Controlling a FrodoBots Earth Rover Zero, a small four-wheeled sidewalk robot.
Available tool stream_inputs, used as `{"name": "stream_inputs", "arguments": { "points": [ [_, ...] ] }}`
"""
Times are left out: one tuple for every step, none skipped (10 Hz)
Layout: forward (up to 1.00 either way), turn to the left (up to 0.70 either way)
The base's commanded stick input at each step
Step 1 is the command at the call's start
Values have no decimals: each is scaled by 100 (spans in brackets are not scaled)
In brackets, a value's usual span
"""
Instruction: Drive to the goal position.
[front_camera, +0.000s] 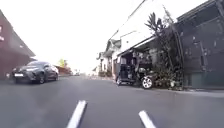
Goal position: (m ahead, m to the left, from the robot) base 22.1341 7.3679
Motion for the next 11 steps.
{"name": "stream_inputs", "arguments": {
  "points": [
    [85, 0],
    [85, 0],
    [85, 0],
    [85, 0],
    [85, 0],
    [85, 0],
    [85, 0],
    [85, 0],
    [85, 0],
    [85, 0],
    [85, 0]
  ]
}}
